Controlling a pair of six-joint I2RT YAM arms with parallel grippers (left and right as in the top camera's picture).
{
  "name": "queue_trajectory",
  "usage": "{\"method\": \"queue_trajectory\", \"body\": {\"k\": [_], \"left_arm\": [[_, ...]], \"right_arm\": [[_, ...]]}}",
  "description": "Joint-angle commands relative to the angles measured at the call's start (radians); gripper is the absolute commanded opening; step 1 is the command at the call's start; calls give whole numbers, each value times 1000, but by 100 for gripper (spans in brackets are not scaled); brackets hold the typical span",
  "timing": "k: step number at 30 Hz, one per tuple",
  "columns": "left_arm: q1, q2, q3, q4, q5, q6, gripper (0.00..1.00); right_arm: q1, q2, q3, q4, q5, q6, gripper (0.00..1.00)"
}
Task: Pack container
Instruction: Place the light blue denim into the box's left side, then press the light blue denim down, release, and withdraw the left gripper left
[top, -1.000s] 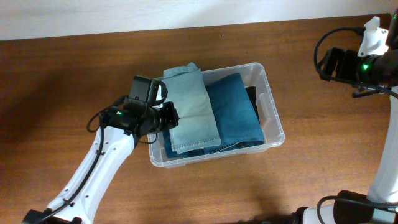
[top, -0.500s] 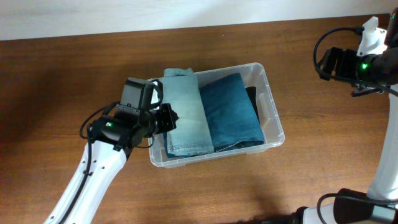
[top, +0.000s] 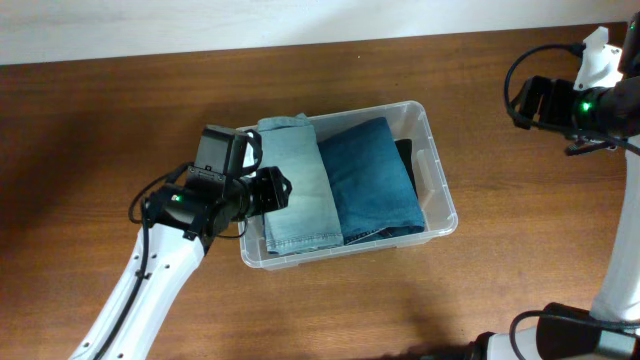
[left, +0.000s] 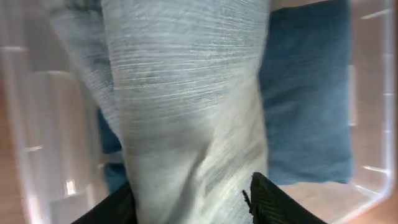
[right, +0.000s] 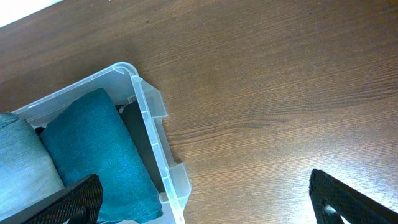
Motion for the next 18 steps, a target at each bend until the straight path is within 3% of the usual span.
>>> {"method": "queue_trajectory", "body": {"k": [1,5,12,14,16,18], "left_arm": [[-3,2,27,-26,-169,37,54],[-3,2,27,-13,-290,41,59],[-3,2,27,182,-319,180,57],[-3,2,27,265,-319,201,41],[-3,7,27,338,-319,201,14],[-3,24,27,396,-319,201,4]], "right_arm": [[-2,5,0,0,-5,-6,98],[-2,5,0,0,-5,-6,98],[-2,5,0,0,-5,-6,99],[-2,5,0,0,-5,-6,99],[-2,5,0,0,-6,-6,99],[-2,5,0,0,-6,-6,98]]}}
